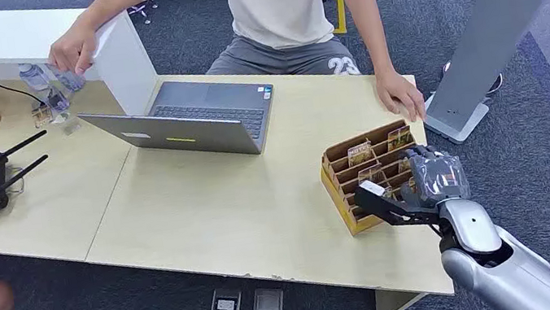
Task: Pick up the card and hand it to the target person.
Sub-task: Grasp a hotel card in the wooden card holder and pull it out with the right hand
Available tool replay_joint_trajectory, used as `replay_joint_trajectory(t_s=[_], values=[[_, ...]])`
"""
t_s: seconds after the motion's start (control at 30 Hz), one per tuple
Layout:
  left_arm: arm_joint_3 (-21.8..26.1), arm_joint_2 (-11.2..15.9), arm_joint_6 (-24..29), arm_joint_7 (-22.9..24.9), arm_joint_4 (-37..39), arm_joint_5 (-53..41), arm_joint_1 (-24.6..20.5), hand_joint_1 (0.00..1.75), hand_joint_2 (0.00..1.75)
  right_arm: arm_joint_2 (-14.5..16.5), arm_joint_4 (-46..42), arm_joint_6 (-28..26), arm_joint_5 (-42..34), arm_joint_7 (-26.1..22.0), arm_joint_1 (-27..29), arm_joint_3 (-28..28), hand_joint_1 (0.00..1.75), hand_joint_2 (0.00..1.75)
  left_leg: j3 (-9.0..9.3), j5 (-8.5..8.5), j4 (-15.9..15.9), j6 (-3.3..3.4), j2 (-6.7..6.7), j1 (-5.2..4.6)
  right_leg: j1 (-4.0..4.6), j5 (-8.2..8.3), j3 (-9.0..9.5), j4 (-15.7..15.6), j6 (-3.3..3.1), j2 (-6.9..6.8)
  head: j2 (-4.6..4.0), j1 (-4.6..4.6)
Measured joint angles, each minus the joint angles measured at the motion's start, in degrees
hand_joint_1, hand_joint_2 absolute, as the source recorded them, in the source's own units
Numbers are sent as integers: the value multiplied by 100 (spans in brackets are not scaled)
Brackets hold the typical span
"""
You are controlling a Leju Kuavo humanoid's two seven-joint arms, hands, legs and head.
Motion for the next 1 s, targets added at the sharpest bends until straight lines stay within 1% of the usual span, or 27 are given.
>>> replay_joint_trajectory(t_s=[0.1,0.27,0.53,0.6,0.73,0.87,1.0], values=[[0,0,0,1,0,0,0,0,0,0,50,2,-13,0,-1,-21,77,175,0,0,0,0,0,0,0,0,0,0,0,0,0,0],[0,0,0,10,0,0,0,0,0,-2,165,1,-82,-2,-2,-42,84,175,0,0,0,0,0,0,0,0,0,0,0,0,0,0],[0,12,3,26,0,0,0,0,0,-5,332,-5,-191,-15,-2,-50,89,175,0,0,0,0,0,0,0,0,0,0,0,0,0,1],[0,20,3,26,0,0,0,0,0,-15,353,-9,-220,-11,-2,-51,93,175,0,0,0,0,0,0,0,0,0,0,0,0,0,0],[1,30,-1,26,0,0,0,0,0,-47,365,-11,-269,15,-3,-55,117,175,0,0,0,0,0,0,0,0,0,0,0,0,0,1],[1,37,-5,26,0,0,-1,0,0,-63,373,-13,-294,26,-4,-56,119,175,0,0,0,0,0,0,0,0,0,0,0,0,0,1],[2,40,-9,26,0,0,-1,0,0,-79,374,-22,-298,31,-5,-56,130,175,0,0,0,0,0,0,0,0,0,0,0,0,0,1]])
